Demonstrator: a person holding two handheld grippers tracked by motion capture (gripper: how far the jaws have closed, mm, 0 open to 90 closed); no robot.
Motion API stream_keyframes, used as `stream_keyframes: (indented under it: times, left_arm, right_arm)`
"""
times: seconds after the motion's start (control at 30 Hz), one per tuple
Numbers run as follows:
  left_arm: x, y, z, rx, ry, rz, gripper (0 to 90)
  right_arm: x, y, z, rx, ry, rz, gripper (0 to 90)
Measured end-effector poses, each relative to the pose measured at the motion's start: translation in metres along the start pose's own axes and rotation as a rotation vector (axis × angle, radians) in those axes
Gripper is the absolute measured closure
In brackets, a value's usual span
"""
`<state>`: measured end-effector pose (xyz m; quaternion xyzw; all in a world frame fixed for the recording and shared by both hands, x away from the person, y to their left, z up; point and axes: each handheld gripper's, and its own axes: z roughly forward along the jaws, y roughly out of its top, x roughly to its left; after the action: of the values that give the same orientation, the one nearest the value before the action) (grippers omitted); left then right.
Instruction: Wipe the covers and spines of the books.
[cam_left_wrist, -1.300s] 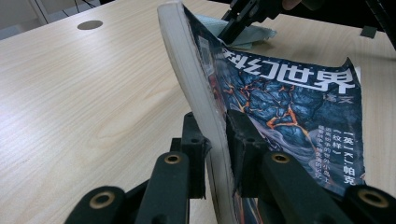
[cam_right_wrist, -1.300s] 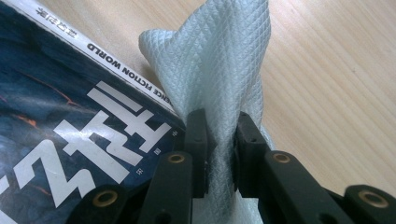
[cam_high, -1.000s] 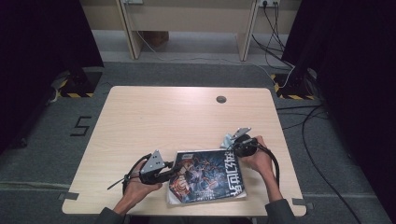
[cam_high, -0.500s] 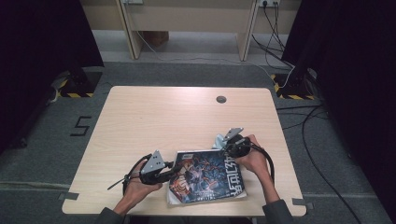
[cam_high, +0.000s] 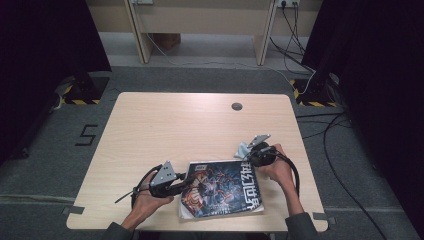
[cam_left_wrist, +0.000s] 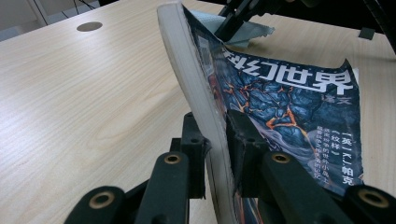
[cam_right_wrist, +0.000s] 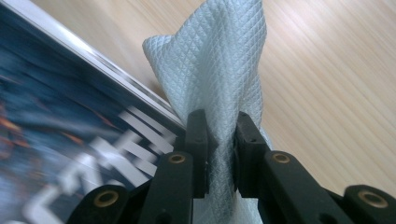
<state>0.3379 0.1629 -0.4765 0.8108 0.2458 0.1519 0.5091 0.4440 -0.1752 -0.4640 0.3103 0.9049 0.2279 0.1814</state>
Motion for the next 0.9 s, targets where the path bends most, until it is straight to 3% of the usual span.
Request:
stream_keyframes:
  times: [0.23, 0.47, 0.9]
  left_arm:
    - [0.0, 0.0, 0.0, 0.003, 0.003, -0.001, 77.4]
    - [0.0, -0.001, 0.0, 0.002, 0.004, -0.003, 77.3]
    - [-0.001, -0.001, 0.001, 0.002, 0.005, 0.001, 77.4]
  right_arm:
    - [0.023, 0.019, -0.011, -0.055, 0.059, -0.057, 79.3]
    - [0.061, 0.047, -0.027, -0.152, 0.112, -0.139, 79.1]
    - [0.107, 0.075, -0.047, -0.287, 0.128, -0.253, 79.0]
